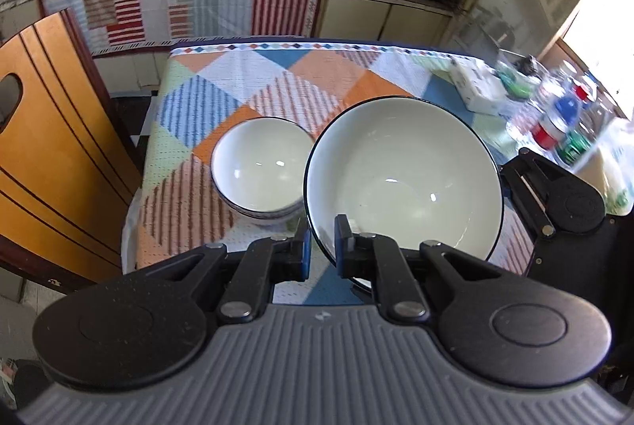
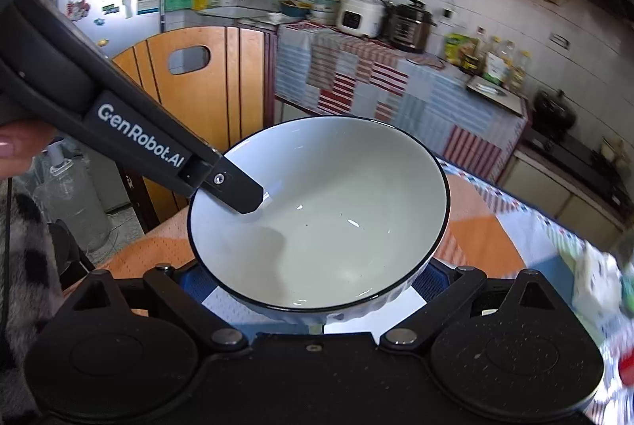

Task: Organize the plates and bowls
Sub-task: 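Carry the third bowl with the right tool over the bowl stack, then lower the bowl into the stack and open the right tool, then grip the bowl stack rim with the right tool while the left tool grips the inner rim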

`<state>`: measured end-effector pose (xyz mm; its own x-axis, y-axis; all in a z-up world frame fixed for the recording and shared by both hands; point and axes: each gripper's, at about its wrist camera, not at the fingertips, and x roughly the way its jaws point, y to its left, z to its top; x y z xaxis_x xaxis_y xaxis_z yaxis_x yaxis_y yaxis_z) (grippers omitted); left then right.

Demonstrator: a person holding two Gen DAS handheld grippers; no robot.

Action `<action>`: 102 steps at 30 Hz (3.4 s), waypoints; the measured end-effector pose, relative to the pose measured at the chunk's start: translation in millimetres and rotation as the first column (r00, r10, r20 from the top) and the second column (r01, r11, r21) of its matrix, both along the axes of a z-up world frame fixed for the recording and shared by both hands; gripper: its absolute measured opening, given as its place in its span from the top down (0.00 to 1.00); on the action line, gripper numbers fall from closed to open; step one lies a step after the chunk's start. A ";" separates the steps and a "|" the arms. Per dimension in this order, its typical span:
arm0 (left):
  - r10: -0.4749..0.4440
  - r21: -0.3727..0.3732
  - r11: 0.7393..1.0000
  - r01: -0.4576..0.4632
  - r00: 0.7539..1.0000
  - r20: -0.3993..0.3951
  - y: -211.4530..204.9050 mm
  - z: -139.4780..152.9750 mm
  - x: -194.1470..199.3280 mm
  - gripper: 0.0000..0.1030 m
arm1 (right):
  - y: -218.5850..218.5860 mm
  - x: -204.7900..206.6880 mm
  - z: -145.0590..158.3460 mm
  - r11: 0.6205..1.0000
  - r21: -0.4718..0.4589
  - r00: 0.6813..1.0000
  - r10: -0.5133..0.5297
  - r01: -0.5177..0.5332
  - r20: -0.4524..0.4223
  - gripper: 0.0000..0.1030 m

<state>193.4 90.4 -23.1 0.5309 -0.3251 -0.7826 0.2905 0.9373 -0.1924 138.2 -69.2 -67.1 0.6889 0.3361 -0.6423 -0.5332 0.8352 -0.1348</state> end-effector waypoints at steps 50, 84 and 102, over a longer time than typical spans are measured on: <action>0.211 0.008 0.977 -0.211 0.976 -0.050 40.0 -81.0 121.8 0.84 | 34.8 90.3 -48.9 1.000 0.002 0.997 0.002 -0.002 -0.072 0.03; 0.187 -0.321 0.894 -0.312 0.912 -0.365 86.6 -161.8 145.2 0.49 | 38.3 112.2 -86.3 0.995 -0.089 0.981 -0.053 0.036 -0.188 0.02; 0.192 -0.367 0.872 -0.324 0.916 -0.353 78.2 -174.4 156.5 0.57 | 52.9 144.8 -109.3 0.995 -0.092 0.956 0.003 -0.031 -0.294 0.00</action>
